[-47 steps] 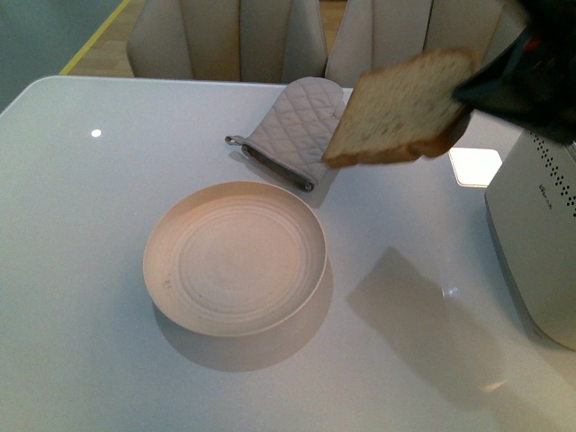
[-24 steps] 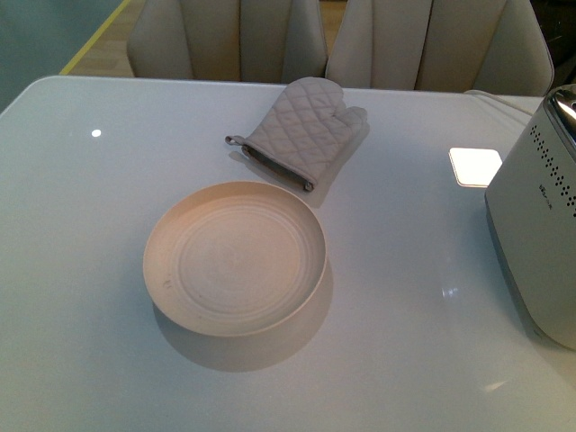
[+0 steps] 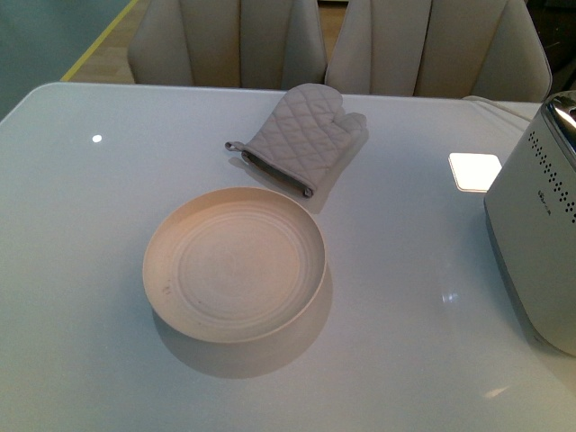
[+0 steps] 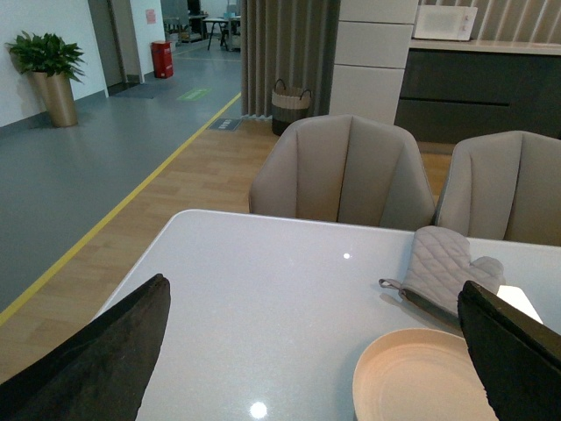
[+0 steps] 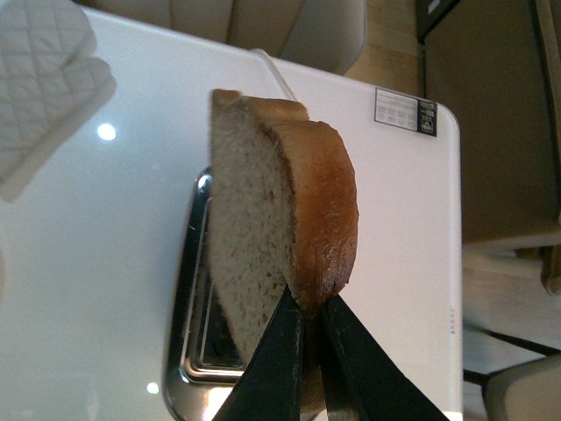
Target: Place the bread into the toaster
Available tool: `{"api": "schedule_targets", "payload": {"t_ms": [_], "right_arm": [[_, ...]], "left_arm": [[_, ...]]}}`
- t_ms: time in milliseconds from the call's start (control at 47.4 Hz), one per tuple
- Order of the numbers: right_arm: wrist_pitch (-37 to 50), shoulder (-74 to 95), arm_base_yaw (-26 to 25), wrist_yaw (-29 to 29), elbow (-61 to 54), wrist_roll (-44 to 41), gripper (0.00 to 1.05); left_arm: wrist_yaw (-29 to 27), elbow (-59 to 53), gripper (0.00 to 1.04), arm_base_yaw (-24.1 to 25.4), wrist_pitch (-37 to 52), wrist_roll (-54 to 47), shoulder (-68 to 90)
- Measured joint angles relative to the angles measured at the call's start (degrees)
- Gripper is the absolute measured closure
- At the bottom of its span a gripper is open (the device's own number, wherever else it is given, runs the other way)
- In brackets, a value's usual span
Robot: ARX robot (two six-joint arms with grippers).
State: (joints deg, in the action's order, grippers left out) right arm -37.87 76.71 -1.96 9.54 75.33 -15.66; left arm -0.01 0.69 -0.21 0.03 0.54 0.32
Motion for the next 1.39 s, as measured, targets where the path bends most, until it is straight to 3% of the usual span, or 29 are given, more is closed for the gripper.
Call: {"api": "schedule_targets", "payload": {"t_ms": [1391], "right_arm": [[3.08,2.69,-1.18,5.09,-13.09,-3.28,1.02]], "left_arm": [[0.0,0.0,0.07,0.0,0.0,0.0,0.0]]}}
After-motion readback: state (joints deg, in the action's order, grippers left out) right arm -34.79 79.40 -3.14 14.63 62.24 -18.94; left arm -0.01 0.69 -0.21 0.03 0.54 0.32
